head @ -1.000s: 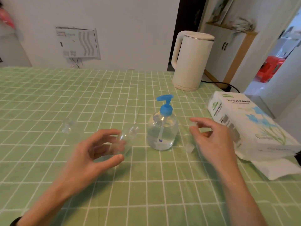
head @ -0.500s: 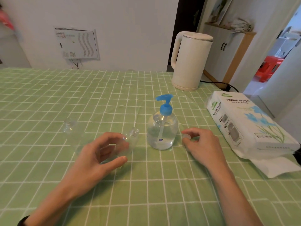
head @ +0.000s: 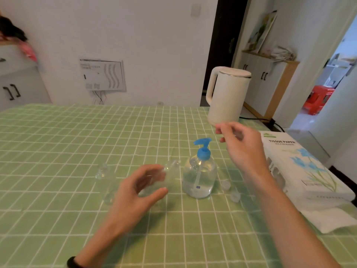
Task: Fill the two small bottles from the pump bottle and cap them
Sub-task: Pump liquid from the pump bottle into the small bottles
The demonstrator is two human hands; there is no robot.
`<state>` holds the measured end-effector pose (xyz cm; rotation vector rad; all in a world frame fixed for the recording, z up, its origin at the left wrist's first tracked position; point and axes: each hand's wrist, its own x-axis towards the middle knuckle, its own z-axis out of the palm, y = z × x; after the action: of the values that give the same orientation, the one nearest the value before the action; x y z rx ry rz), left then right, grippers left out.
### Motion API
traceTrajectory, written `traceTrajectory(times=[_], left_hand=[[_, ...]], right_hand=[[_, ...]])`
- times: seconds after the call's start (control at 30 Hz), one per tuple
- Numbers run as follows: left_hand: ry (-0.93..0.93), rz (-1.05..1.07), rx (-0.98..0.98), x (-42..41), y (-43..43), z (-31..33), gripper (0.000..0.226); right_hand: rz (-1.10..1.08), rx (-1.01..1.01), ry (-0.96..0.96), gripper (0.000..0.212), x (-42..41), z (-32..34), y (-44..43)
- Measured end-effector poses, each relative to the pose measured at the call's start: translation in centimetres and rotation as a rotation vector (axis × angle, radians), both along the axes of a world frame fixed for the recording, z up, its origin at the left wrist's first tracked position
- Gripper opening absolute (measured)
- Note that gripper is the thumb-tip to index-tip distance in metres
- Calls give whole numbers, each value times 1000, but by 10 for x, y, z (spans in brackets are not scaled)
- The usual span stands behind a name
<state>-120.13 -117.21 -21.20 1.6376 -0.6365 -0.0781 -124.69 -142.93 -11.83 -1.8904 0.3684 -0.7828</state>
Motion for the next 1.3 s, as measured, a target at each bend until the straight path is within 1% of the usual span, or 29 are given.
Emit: traceTrajectory(times=[0.07, 0.17, 0.23, 0.37, 0.47, 0.53, 0.6, 0.73, 0.8, 0.87, 0.9, 0.97, 1.07, 1.13, 1.2, 1.3], left_hand=[[-27, -4, -28, 7, -10, 12, 51], [-72, 19, -31, 18, -23, 25, 52], [-91, 28, -8, 25, -28, 29, 53], [-126, 33, 4, 35, -30, 30, 49], [-164, 42, 21, 39, -28, 28, 51], [-188, 44, 32, 41, -27, 27, 53], [-212, 36, 42, 43, -28, 28, 54], [-237, 24, 21, 46, -33, 31, 53], [-229, 26, -11, 47, -34, 31, 53], [-208, 5, -27, 48, -34, 32, 55], [-195, -9, -34, 48, -34, 33, 56], [-189, -30, -65, 49, -31, 34, 55], [-217, -37, -83, 50, -28, 34, 45], [-246, -31, -81, 50, -28, 34, 43], [-266, -26, -84, 51, -28, 33, 43], [-288, -16, -91, 50, -29, 33, 43]], right_hand=[[77, -25, 83, 24, 16, 19, 3], [181, -100, 163, 27, 34, 29, 9], [218, -124, 187, 26, 41, 30, 11], [245, -120, 242, 22, 51, 21, 11], [227, 0, 221, 22, 51, 8, 13], [220, 80, 212, 28, 50, 1, 15], [217, 113, 212, 34, 51, -3, 16], [236, 123, 281, 35, 54, 0, 18], [237, 127, 293, 30, 55, 3, 16], [240, 126, 280, 22, 55, 4, 13], [242, 118, 268, 21, 54, 5, 12], [249, 65, 228, 25, 54, 9, 10], [275, 0, 152, 30, 54, 15, 8], [287, -23, 142, 30, 56, 14, 10], [290, -55, 202, 28, 60, 10, 12], [309, -15, 307, 34, 64, 4, 12]])
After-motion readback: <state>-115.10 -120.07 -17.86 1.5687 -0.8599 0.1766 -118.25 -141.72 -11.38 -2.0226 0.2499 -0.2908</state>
